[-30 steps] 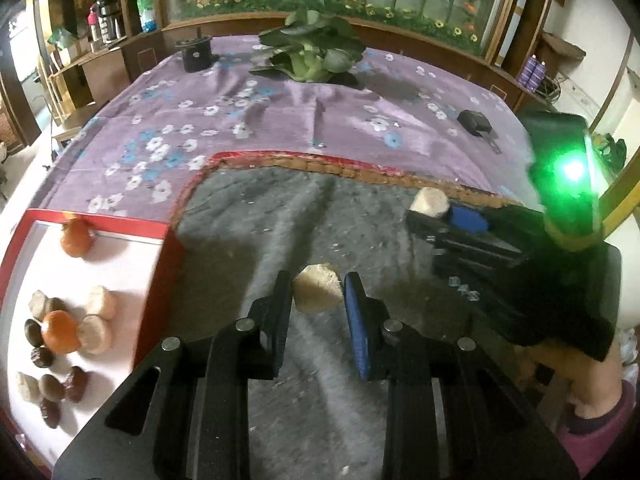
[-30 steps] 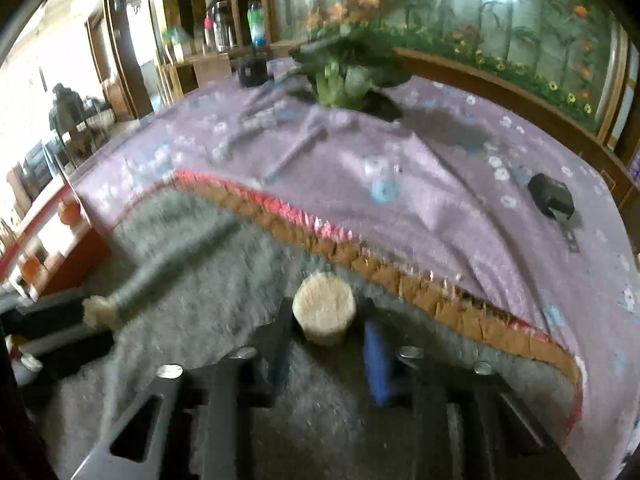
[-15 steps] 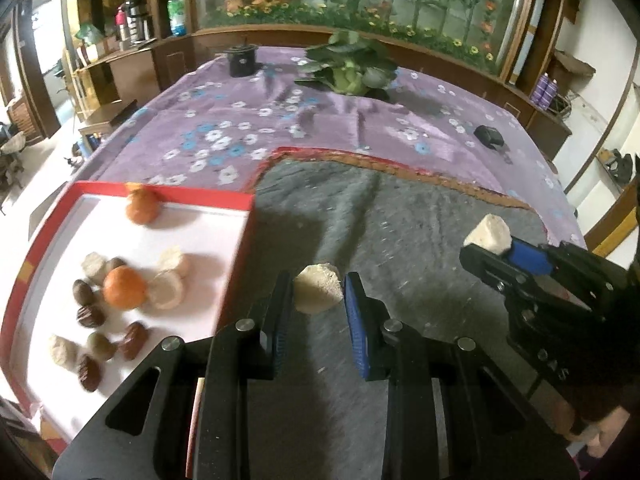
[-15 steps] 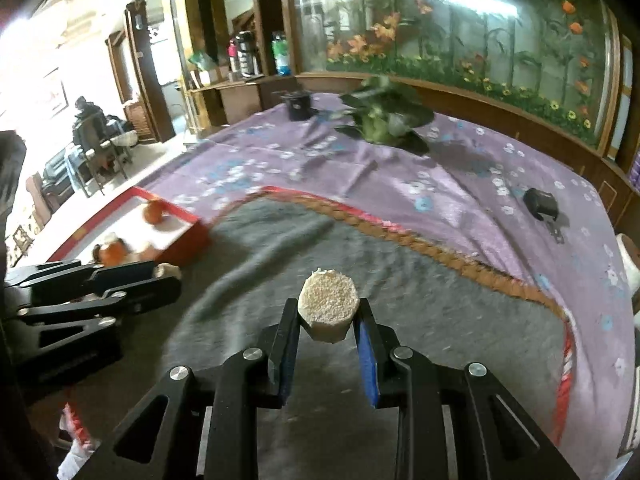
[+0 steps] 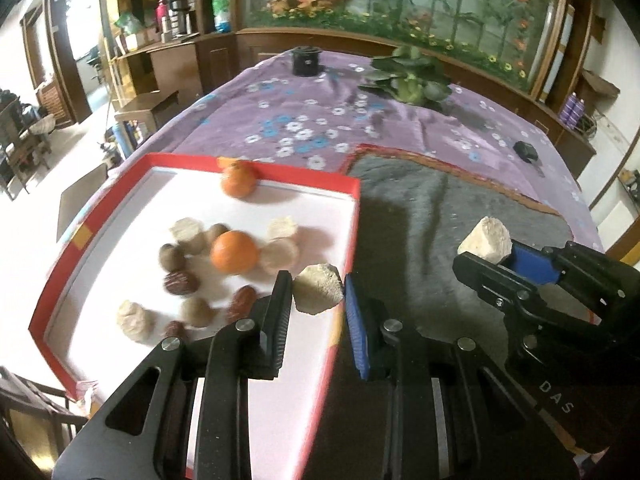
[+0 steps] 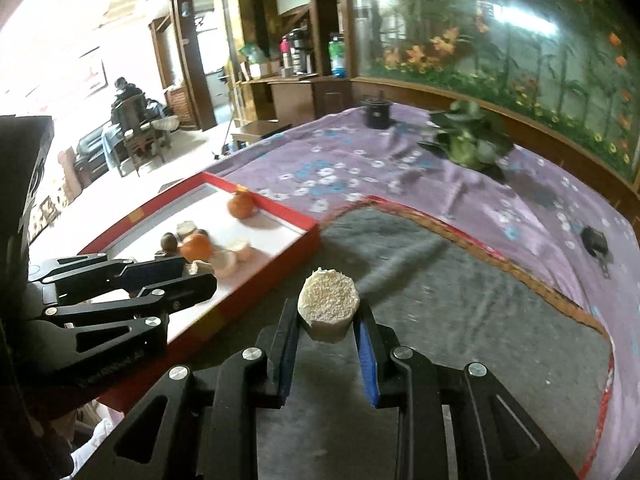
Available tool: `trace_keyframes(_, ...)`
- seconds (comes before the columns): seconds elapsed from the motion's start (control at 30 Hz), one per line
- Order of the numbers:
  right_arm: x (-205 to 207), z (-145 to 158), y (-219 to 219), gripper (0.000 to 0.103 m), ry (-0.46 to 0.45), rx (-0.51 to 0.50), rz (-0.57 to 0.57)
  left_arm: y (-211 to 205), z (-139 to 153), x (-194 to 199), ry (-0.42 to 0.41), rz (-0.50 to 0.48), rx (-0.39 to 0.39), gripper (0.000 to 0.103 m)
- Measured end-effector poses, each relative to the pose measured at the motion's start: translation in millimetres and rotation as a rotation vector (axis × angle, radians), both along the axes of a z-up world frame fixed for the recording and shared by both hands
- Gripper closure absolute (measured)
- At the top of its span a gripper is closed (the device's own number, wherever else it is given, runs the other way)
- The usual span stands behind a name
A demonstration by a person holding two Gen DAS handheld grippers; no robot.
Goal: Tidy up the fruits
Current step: 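Carry block and cake into the red tray and open both tools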
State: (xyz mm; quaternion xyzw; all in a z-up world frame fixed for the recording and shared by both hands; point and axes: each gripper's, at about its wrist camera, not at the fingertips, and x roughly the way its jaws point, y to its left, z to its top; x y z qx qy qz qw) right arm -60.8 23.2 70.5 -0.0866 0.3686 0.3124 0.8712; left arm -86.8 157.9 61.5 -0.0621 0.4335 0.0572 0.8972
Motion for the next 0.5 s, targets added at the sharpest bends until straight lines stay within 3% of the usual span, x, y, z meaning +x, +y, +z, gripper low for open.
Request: trace_keyframes(0.5, 15.0, 2.1, 70.8, 0.077, -0.011, -0.047, 0.110, 53.4, -12.9, -23.5, 0.021, 0.095, -0.030, 0.077)
